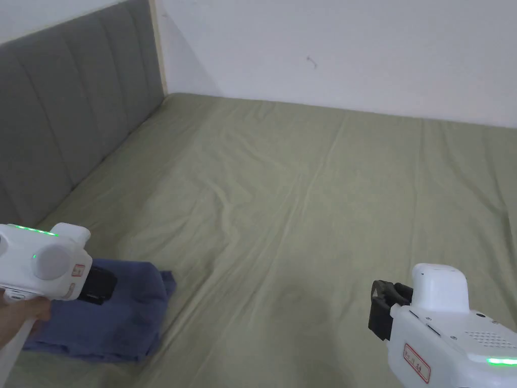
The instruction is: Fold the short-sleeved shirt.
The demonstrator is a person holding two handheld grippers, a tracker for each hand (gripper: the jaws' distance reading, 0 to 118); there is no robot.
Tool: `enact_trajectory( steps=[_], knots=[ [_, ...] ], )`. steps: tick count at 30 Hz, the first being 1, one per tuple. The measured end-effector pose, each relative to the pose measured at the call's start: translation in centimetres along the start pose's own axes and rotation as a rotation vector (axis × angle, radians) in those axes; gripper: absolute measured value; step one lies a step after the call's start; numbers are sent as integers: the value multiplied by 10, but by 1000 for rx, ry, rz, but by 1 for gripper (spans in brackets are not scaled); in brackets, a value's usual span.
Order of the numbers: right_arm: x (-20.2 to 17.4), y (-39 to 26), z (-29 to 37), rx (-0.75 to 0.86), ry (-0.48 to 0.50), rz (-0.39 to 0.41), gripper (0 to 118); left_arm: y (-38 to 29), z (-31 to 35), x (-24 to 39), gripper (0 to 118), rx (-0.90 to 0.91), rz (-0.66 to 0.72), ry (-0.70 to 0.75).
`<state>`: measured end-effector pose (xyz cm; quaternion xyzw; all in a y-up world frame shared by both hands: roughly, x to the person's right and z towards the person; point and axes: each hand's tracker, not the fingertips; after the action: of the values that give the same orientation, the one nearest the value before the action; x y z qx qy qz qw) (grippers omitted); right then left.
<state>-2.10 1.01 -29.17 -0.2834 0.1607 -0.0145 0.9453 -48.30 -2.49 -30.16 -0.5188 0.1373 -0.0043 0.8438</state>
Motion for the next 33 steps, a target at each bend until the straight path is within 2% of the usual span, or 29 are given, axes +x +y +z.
enact_trajectory(
  steps=[1,2,3,4,5,6,8,14,16,20,22,28,31,33],
  knots=[
    [3,-1,2,0,-1,-6,1,0,10,5,94,-5,30,-35],
    [6,-1,5,5,-1,-15,1,-1,20,12,76,17,40,-82],
    [10,-2,7,9,-2,-24,1,-2,32,20,47,57,56,-136],
    [14,-2,10,11,-5,-29,1,-5,42,29,47,83,94,-191],
    [18,-3,12,10,-7,-33,1,-6,51,40,37,84,121,-248],
    [21,-3,15,9,-8,-36,1,-7,58,49,10,88,143,-297],
    [31,-5,24,14,-19,-44,1,-17,74,79,1,107,154,-389],
    [56,1,54,48,-50,-92,1,-34,125,161,0,238,77,-399],
    [62,8,67,82,-61,-84,1,-38,151,185,0,322,42,-396],
    [70,31,93,164,-76,-82,1,-43,205,218,0,550,11,-249],
    [73,44,105,213,-81,-96,1,-44,226,224,0,654,31,-249],
    [71,78,145,353,-137,-34,1,-44,279,243,0,833,13,-202],
    [69,91,157,399,-158,-26,1,-45,290,246,0,877,34,-226],
    [67,96,160,414,-172,-10,1,-45,297,251,0,912,10,-182]
  ],
)
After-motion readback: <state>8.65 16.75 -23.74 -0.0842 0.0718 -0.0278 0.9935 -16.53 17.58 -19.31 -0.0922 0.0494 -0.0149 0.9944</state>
